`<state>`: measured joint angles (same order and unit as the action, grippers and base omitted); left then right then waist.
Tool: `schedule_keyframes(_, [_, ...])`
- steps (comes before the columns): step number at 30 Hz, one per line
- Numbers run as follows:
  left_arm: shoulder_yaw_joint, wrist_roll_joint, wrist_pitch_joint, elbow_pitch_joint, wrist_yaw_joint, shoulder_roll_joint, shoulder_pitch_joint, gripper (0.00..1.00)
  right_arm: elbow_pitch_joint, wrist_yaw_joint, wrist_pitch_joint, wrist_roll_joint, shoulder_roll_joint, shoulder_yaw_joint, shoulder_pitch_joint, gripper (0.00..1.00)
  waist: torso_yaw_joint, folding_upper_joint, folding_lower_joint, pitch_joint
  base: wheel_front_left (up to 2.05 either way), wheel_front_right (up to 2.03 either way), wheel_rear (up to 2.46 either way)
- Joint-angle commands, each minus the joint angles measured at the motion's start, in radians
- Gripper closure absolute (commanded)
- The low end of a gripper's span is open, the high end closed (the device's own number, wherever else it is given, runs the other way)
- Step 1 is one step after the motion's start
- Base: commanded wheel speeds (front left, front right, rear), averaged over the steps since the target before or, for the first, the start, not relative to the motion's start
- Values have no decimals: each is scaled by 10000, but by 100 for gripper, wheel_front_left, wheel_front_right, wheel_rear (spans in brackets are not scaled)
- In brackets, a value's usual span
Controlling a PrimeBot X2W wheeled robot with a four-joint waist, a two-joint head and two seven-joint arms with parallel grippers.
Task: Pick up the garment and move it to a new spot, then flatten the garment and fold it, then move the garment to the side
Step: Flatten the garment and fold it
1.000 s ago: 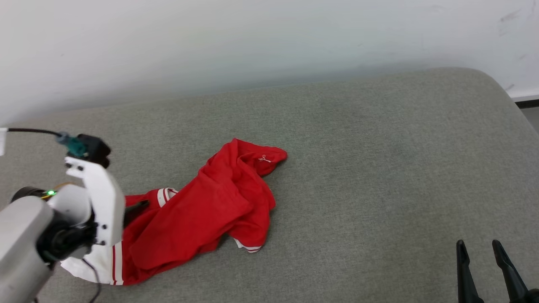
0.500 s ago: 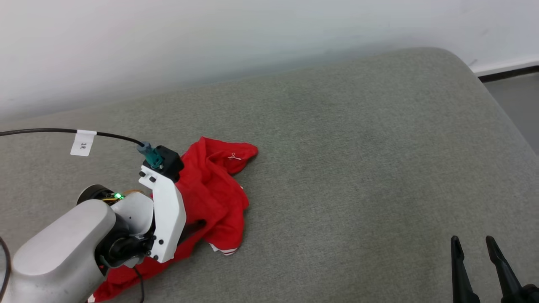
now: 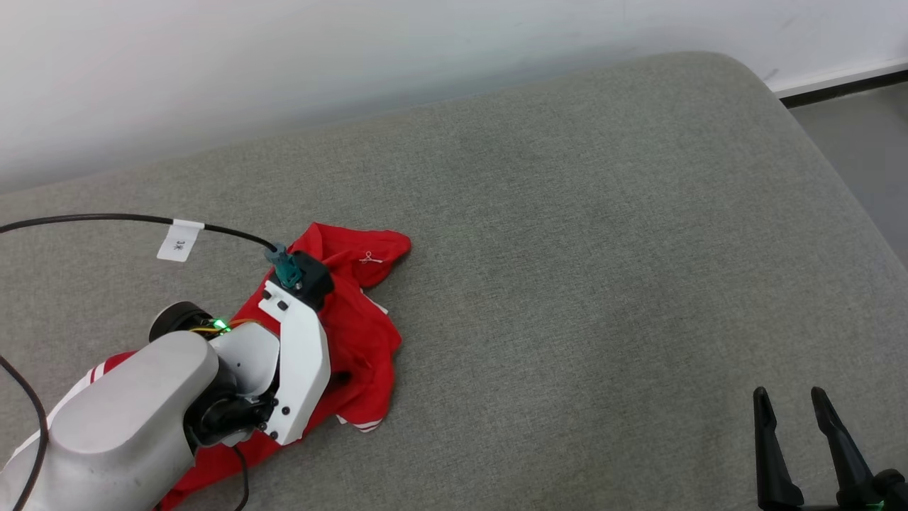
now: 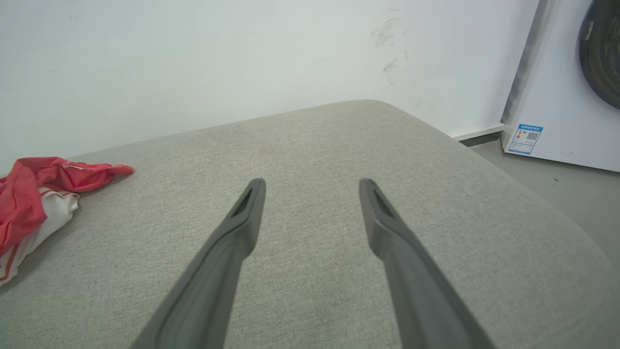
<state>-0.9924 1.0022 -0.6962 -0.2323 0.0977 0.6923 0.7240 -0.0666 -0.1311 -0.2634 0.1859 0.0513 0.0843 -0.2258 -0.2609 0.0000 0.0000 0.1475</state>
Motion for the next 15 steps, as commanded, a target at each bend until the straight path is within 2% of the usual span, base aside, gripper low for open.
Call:
schedule_keyframes(1, [-36,-46,48,-51,61,-14,137,100,-11,7,-20,45,-15,0,63,0,-2,0,0,24,0,0,0])
schedule_keyframes(7, [40,400,250,-135,266,-40,340,100,13,7,-20,57,-17,14,142,0,0,0,0,34,0,0,0])
schedule_keyframes(15, [591,1164,609,9,323,67,1002,100,47,7,-20,-25,-16,134,-15,0,186,0,0,-85,0,0,0])
